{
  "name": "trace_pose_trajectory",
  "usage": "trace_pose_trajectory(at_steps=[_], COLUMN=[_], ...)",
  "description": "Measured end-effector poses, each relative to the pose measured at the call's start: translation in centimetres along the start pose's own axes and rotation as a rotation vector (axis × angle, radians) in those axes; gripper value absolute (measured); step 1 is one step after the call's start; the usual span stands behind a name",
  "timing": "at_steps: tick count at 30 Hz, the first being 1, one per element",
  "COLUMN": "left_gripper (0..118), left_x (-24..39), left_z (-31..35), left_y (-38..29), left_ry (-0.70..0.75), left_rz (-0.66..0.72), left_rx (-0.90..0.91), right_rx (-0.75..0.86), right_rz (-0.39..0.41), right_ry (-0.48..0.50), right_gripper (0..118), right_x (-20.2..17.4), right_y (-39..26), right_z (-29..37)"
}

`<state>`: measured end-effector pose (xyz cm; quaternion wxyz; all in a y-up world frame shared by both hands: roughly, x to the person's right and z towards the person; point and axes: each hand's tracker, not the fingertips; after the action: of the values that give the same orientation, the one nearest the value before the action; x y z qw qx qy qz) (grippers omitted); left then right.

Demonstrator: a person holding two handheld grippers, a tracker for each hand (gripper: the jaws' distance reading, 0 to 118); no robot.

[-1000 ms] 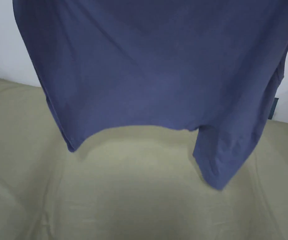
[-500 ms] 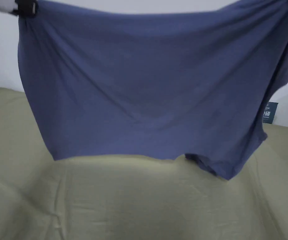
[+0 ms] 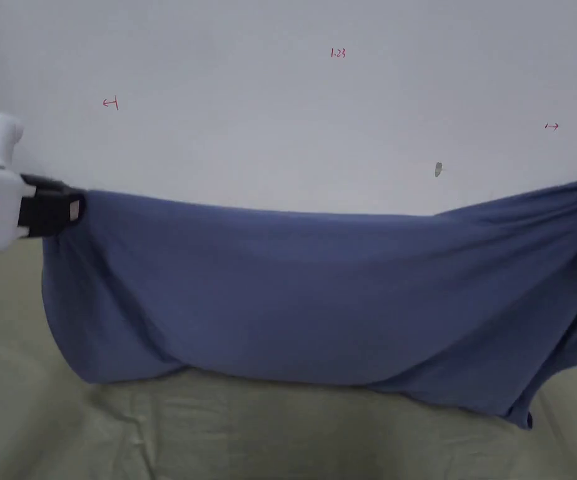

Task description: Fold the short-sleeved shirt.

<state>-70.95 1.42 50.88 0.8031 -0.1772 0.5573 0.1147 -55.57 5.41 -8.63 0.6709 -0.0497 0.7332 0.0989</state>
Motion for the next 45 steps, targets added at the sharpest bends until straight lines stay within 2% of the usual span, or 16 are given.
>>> trace_pose_trajectory(at_steps=[6,8,13,17,18,26,32,33,34,35,36,37,39,42,44,45], left_gripper=[4,4,4,4,4,4,5,11,28,56,89,96,95,95,94,94], left_x=[1.6,1.7,3.0,4.9,2.3,1.9,4.3,4.5,3.7,3.7,3.6,3.5,4.2,6.4,8.1,9.1], left_z=[3.7,4.8,7.6,9.8,9.1,10.3,10.9,10.8,10.5,10.7,11.4,12.3,14.8,18.0,19.9,20.8], left_y=[-7.2,-9.6,-15.2,-18.5,-20.3,-24.9,-27.9,-28.3,-29.1,-29.2,-29.1,-28.9,-27.4,-24.8,-23.2,-22.5], left_ry=[-0.026,-0.038,-0.035,-0.050,-0.053,-0.074,-0.052,-0.045,-0.032,-0.011,-0.019,-0.013,0.023,0.106,0.135,0.151], left_rz=[0.112,0.117,0.146,0.128,0.123,0.075,0.052,0.060,0.075,0.088,0.109,0.132,0.173,0.231,0.257,0.262], left_rx=[-0.064,-0.077,-0.144,-0.193,-0.201,-0.260,-0.337,-0.343,-0.356,-0.376,-0.365,-0.336,-0.232,-0.083,0.010,0.055], right_rx=[-0.057,-0.076,-0.131,-0.190,-0.198,-0.316,-0.411,-0.426,-0.445,-0.474,-0.480,-0.473,-0.356,-0.218,-0.131,-0.105], right_rz=[-0.105,-0.113,-0.195,-0.203,-0.203,-0.191,-0.264,-0.285,-0.319,-0.351,-0.370,-0.401,-0.450,-0.347,-0.316,-0.311], right_ry=[-0.042,-0.045,-0.027,-0.012,-0.014,0.006,-0.041,-0.060,-0.072,-0.094,-0.125,-0.127,-0.131,-0.235,-0.275,-0.299], right_gripper=[0,0,0,0,0,0,0,6,20,47,84,92,91,91,91,84], right_x=[-2.5,-3.2,-4.9,-5.8,-6.0,-7.6,-8.1,-8.2,-8.1,-7.9,-7.8,-7.6,-7.5,-9.5,-11.0,-11.9], right_y=[-6.4,-8.4,-13.4,-16.9,-17.6,-23.7,-27.0,-27.1,-27.1,-27.0,-26.4,-25.8,-23.9,-20.3,-19.2,-18.7], right_z=[4.7,6.0,9.9,12.3,12.9,15.7,15.7,15.5,15.4,15.4,15.6,16.0,17.4,19.1,20.4,21.0])
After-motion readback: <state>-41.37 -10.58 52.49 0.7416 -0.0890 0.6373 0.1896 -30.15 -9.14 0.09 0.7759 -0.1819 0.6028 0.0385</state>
